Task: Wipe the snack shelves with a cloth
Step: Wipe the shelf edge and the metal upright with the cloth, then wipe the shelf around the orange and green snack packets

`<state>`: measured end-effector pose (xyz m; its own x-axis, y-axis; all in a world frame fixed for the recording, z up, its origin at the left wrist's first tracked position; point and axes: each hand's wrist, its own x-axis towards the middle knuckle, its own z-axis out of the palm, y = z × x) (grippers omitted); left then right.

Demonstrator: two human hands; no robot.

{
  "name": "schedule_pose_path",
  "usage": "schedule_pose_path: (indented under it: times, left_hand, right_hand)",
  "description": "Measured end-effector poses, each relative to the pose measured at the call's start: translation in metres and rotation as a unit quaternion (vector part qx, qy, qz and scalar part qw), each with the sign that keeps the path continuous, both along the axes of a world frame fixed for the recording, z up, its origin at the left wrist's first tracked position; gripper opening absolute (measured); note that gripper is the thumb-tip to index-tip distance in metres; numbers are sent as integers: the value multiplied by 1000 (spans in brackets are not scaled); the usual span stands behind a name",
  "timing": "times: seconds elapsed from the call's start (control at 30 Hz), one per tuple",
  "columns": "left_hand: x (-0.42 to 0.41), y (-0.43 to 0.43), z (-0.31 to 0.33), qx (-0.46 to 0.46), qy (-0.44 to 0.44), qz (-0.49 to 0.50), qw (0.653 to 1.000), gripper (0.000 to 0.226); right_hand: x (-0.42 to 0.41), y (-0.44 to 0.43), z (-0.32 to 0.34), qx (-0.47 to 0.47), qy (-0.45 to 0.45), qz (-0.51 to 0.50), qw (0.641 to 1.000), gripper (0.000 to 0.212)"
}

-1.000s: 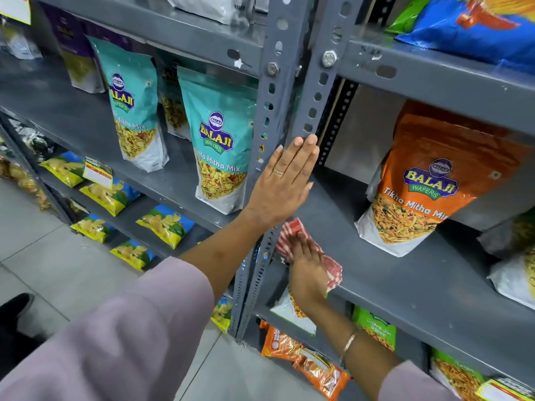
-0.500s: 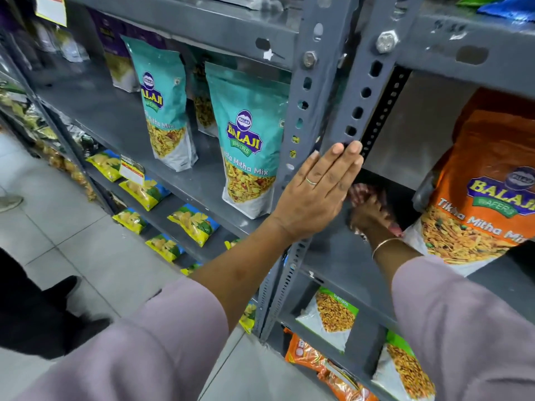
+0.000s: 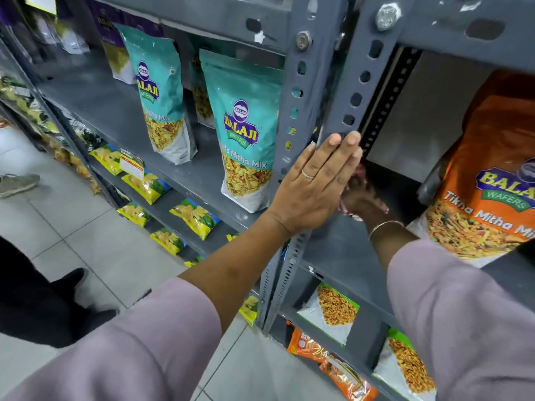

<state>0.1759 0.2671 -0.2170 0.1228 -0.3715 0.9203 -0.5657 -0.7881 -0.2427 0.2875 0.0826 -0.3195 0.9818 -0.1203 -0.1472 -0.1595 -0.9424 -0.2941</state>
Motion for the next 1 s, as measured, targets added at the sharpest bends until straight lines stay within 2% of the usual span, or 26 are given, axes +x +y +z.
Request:
schedule_pose_path:
  times: [0.03,0.1,0.17,0.23,0.33,0.4,0.47,0.53,0.57,0.6,0.63,0.67,0.7,0.77,0.83,0.9,1.0]
  left_hand:
    - [1,1,-3,-4,-10,7,1000,85]
    - [0,4,-3,-7,-3,21,1000,86]
    - [-4,0,1,7,13,17,1000,86]
    - [-4,1,0,8,20,1,1000,86]
    - [-6,3,2,8,20,-6,1000,72]
    - [-7,2,4,7,24,-2,1000,74]
    - [-7,3,3,11,33,-1,999,76]
    - [-6,3,1,7,26,-2,1000,66]
    - [-6,3,2,5,23,2,1000,63]
    - [-6,3,2,2,20,3,1000,63]
    - [-6,2,3,0,15,5,1000,67]
    - [-7,1,3,-2,11,4,1000,71]
    - [-7,1,3,-1,11,3,1000,75]
    - [-8,1,4,-1,21,-5,1000,76]
    - [-8,2,3,0,34,-9,999,68]
    - [-9,3,4,0,35,-6,999,65]
    - [-10,2,3,-1,26,-15,1000,77]
  right_hand:
    - [-9,8,-2,-39,-26,2,999,69]
    - [-46,26,9,-66,-56,77,993,66]
    - [-87,36,17,-35,-58,101,993,56]
    - [-126,41,24,0,-71,76,995,50]
    - [-182,41,15,8,-146,79,986,42]
    - [-214,38,9,37,-150,100,983,36]
    - [-239,32,25,58,-95,117,987,34]
    - [-247,22,57,225,44,125,965,32]
    - [-245,17,72,309,57,110,943,29]
    - [-236,13,77,349,2,78,934,27]
    - [-227,11,77,351,-59,20,934,26]
    - [-216,15,71,322,-96,-26,942,28]
    - [-207,25,62,273,-95,-50,956,32]
    - [-196,53,33,127,-48,-17,991,41]
    - [-191,73,15,9,-2,7,1000,51]
    - [-194,73,13,-22,-7,6,1000,52]
    - [-220,48,14,-39,-34,-20,998,52]
